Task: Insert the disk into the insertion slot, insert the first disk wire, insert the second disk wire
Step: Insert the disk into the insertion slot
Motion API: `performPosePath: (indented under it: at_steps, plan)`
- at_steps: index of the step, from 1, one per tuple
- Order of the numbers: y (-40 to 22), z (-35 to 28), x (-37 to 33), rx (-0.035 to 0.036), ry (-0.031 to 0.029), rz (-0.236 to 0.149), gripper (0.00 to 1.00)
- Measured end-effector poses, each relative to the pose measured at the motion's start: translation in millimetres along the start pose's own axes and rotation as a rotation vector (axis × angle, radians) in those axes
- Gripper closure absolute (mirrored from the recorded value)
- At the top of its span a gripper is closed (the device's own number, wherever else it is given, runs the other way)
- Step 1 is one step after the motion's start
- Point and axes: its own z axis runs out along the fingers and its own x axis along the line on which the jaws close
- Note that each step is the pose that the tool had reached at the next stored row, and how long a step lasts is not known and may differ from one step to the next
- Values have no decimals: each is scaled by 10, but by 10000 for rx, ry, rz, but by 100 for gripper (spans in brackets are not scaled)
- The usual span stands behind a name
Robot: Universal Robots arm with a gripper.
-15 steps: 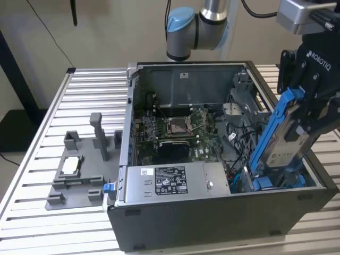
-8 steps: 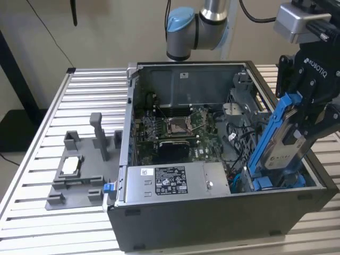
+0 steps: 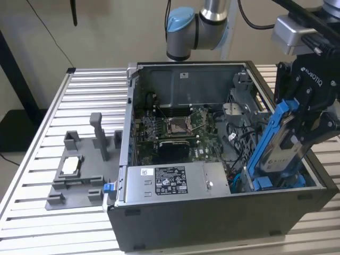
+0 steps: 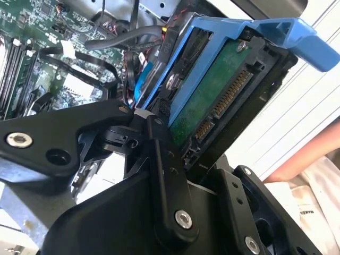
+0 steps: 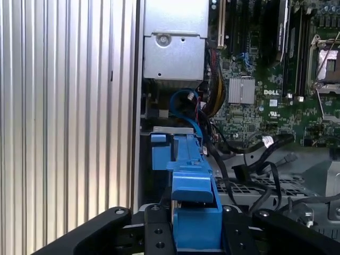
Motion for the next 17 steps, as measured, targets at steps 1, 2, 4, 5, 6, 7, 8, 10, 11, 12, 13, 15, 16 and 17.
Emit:
performPosePath:
  at_steps: [1, 2, 4, 5, 6, 7, 8, 10, 11, 12, 13, 15, 16, 17]
  plan:
    - [-2, 18, 0, 0, -2, 5, 67]
    - [-3, 36, 0, 0, -1, 11, 67]
    - [-4, 72, 1, 0, -2, 20, 67]
    - [-4, 91, 1, 0, -1, 24, 67]
    - [-5, 109, 1, 0, -2, 26, 67]
    - [-5, 127, 1, 0, -1, 27, 67]
    - [-5, 144, 2, 0, -1, 28, 67]
    - [-6, 182, 2, 0, -2, 29, 67]
    - [-6, 200, 2, 0, -2, 30, 67]
    - [-6, 218, 2, 0, -1, 29, 67]
    - [-7, 235, 2, 0, -2, 29, 67]
    - [-7, 272, 3, 0, -1, 29, 67]
    - [-7, 285, 3, 0, -1, 29, 67]
    - [-7, 291, 3, 0, 0, 29, 67]
